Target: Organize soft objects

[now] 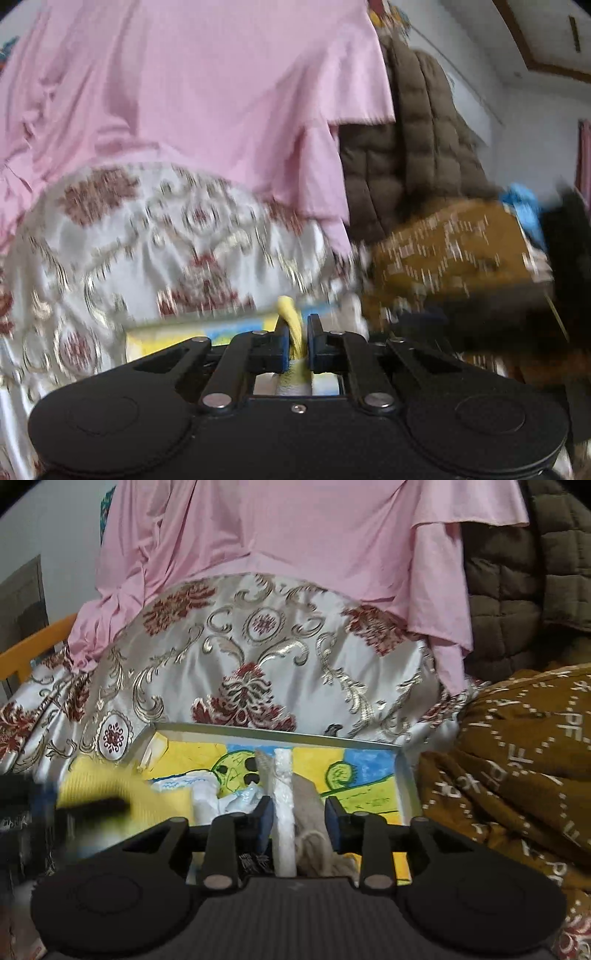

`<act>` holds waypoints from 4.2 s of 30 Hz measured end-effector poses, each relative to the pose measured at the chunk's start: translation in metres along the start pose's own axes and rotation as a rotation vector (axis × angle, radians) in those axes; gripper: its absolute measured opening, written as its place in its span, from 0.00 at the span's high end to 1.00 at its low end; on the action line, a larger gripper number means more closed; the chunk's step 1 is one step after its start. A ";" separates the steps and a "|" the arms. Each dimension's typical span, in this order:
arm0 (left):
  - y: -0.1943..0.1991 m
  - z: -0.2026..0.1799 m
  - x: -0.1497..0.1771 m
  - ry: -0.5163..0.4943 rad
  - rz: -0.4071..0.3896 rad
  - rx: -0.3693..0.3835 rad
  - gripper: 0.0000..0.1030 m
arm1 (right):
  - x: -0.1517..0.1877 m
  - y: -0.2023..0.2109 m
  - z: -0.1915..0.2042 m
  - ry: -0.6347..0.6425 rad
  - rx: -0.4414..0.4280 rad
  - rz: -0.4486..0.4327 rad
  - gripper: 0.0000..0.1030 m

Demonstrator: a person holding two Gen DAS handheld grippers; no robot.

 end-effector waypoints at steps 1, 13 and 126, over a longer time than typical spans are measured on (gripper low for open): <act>0.001 -0.001 -0.006 0.011 -0.021 -0.008 0.91 | 0.004 0.006 -0.002 -0.001 0.004 -0.009 0.62; -0.028 0.009 -0.008 0.078 0.008 -0.164 0.90 | 0.029 0.041 -0.003 0.053 0.009 -0.043 0.45; 0.256 -0.129 0.241 0.114 0.183 -0.395 0.01 | 0.335 0.213 0.046 -0.160 -0.041 -0.151 0.00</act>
Point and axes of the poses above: each gripper's, at about its wrist camera, not at the fingertips, and y roughly against the way its jaws point, z to its left, x to its underside, the point moved 3 cm from there along -y, roughly the way its jaws point, and after that the axes turned 13 degrees about z, right-handed, at the moved point
